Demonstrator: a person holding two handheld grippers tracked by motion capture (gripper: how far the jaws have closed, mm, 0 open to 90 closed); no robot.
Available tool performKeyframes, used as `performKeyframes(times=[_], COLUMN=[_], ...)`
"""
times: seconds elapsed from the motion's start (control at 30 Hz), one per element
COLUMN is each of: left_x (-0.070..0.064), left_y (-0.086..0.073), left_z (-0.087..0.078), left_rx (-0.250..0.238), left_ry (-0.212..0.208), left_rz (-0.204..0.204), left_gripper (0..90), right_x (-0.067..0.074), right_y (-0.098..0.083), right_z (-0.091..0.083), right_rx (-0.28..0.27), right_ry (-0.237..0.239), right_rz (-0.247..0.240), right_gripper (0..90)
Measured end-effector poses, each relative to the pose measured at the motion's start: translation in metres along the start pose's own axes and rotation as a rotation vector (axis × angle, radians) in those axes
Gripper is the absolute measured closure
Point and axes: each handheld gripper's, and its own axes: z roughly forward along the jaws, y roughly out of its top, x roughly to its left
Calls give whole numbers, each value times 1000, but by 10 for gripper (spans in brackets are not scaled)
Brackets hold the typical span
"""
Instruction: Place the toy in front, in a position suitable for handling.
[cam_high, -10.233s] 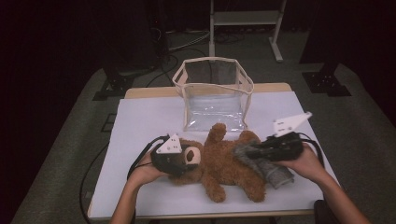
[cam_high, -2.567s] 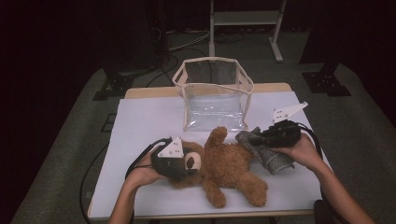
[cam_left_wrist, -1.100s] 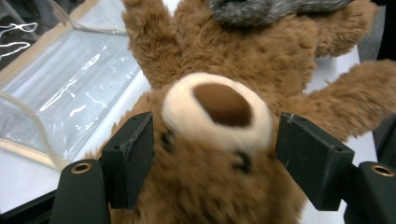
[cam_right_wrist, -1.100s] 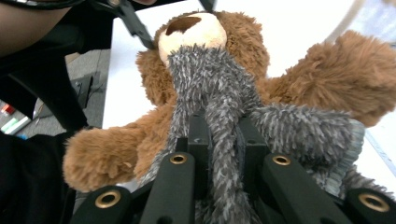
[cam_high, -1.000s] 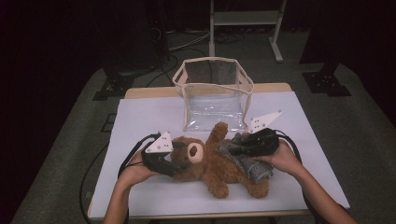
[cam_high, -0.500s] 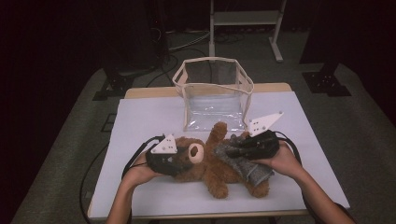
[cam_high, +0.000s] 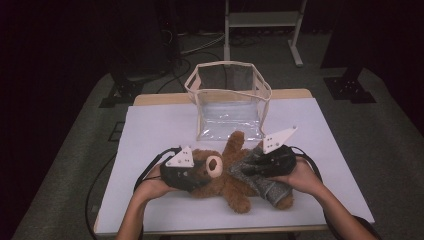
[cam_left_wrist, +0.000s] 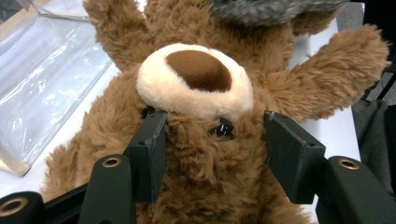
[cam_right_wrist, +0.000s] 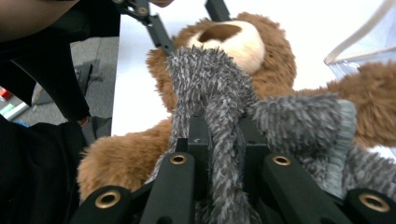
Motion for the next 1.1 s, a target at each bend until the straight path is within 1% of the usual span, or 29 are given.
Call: performKeyframes(times=[0.07,0.13,0.2,0.27,0.33,0.37,0.4,0.43,0.47,0.53,0.6,0.7,0.73,0.8,0.87,0.93,1.0,1.1], left_x=[0,1,1,1,2,2,2,2,2,3,4,4,4,4,5,5,5,5], left_y=[-1,-1,-1,-1,-2,-2,-2,-2,-2,-2,-2,-2,-2,-2,-2,-3,-3,-3], left_z=[0,1,1,1,0,0,0,0,0,0,0,-1,0,0,0,0,0,0], left_rx=[-5,-5,-6,-8,-6,-5,-5,-6,-6,-9,-10,-11,-11,-11,-11,-9,-10,-7], left_ry=[3,6,8,9,14,16,15,17,17,25,30,29,30,30,32,32,30,28], left_rz=[-6,-5,-6,-7,-7,-8,-14,-11,-11,-17,-21,-25,-26,-28,-29,-28,-28,-26], left_gripper=[421,420,420,420,420,420,420,420,420,420,419,418,418,418,418,418,417,416], right_x=[6,13,20,27,32,34,34,36,37,39,42,46,46,47,47,48,48,48], right_y=[7,16,25,30,30,28,25,19,16,9,2,-8,-11,-14,-13,-7,2,14], right_z=[0,3,8,18,30,38,42,48,49,50,48,41,38,33,30,29,31,40], right_rx=[10,7,10,18,51,75,90,114,123,129,143,151,154,151,143,137,130,127], right_ry=[2,21,35,51,65,75,81,84,83,82,66,49,46,37,33,22,10,11], right_rz=[-22,-43,-66,-72,-80,-77,-72,-70,-68,-63,-68,-67,-54,-54,-52,-68,-87,-115], right_gripper=[789,788,788,788,788,788,788,788,788,788,788,788,788,788,788,788,788,789])
